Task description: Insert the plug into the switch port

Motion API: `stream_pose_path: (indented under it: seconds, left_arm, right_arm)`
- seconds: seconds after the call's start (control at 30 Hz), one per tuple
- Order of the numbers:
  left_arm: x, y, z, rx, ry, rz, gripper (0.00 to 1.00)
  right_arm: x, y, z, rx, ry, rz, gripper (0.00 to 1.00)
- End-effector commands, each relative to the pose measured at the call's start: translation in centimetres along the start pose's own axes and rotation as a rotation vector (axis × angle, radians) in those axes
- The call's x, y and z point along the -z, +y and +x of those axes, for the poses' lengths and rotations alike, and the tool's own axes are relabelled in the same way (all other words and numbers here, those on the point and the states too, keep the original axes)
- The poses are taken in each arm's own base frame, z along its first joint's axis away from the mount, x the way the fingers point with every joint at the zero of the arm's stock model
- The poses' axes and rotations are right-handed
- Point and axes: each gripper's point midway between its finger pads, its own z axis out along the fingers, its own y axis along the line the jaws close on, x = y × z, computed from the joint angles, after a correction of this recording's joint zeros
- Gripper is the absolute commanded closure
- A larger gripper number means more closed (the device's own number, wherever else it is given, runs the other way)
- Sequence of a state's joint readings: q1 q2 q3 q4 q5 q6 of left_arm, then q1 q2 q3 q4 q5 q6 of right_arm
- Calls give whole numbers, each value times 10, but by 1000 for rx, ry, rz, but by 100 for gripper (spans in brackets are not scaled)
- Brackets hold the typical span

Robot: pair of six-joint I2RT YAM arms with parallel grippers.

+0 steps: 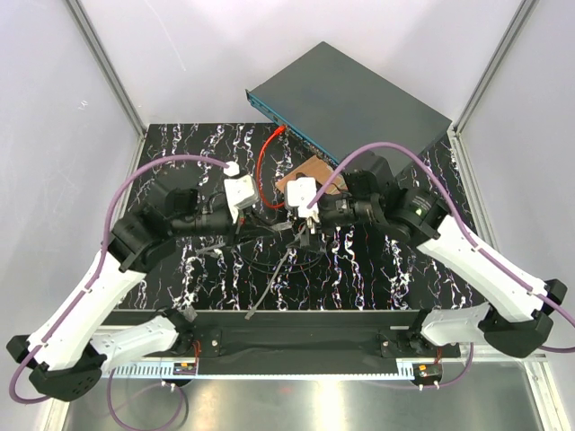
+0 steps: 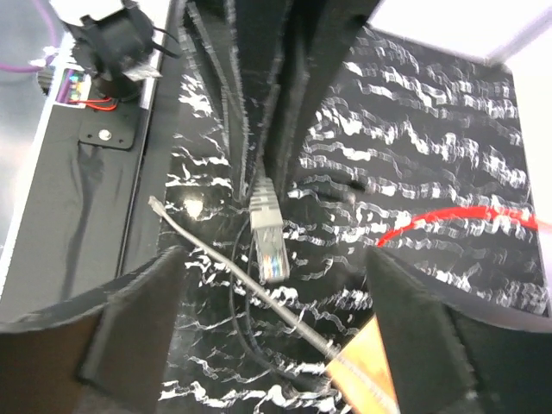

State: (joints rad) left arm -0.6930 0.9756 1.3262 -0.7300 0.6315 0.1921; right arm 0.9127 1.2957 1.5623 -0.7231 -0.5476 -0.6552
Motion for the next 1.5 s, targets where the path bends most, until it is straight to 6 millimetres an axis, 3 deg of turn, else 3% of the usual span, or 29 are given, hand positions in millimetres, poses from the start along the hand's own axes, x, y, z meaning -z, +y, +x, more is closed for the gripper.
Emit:
stream_pose_path:
  seconds: [0.0,0.1,0.27,0.33,0.43,0.5,0.53,0.57,0.6,0.67,0.73,0.77,0.83,0.9,1.03,1.13,1.17,1.33,1.47]
  left_arm:
    - [-2,14,1,58,-50,-94,100]
    - [-5,24,6,122,-88,-161,100]
    - [-11,55,-4,167,-155,-303,100]
    - [-15,65,-11,165,-166,-331,100]
    - [-21,71,-16,156,-176,-347,100]
    - [-25,71,-25,126,-191,-367,100]
    - [-28,73,-28,119,-195,-381,100]
    - [-34,67,-30,112,-196,-377,100]
    - [-37,74,-29,115,-187,-424,100]
    - [-47,63,-35,85,-196,-383,100]
    - [-55,71,-33,78,-192,-458,100]
    - [-61,67,-38,60,-207,-454,100]
    - [-69,73,-46,56,-227,-498,100]
    - [-81,75,-46,37,-206,-508,100]
    - [-94,80,-57,49,-196,-517,100]
    - [-108,84,-48,82,-148,-531,100]
    - [-106,86,-59,75,-156,-538,100]
    - [-113,88,-60,72,-145,-538,100]
    - [-112,87,-56,86,-142,-534,100]
  right_arm:
    - [19,-18,-14,-12,-30,163,8]
    - [31,-27,-18,-112,-40,254,1]
    - [51,-49,-5,-370,-37,395,0]
    - [63,-73,11,-569,-62,440,0]
    - [94,-106,28,-838,-111,486,0]
    - [107,-117,31,-962,-154,493,0]
    - [126,-121,31,-988,-195,518,0]
    - [134,-122,27,-994,-231,532,0]
    - [138,-118,31,-1056,-250,529,0]
    - [159,-112,39,-1101,-288,593,0]
    - [173,-107,44,-1172,-326,634,0]
    - [190,-107,56,-1209,-342,703,0]
    - [206,-103,60,-1266,-379,733,0]
    - [222,-102,77,-1329,-391,790,0]
    - [237,-100,113,-1438,-402,843,0]
    - [240,-104,140,-1492,-425,840,0]
    - [237,-106,145,-1487,-442,818,0]
    - [236,-122,144,-1440,-547,755,0]
    - [231,-129,167,-1468,-534,753,0]
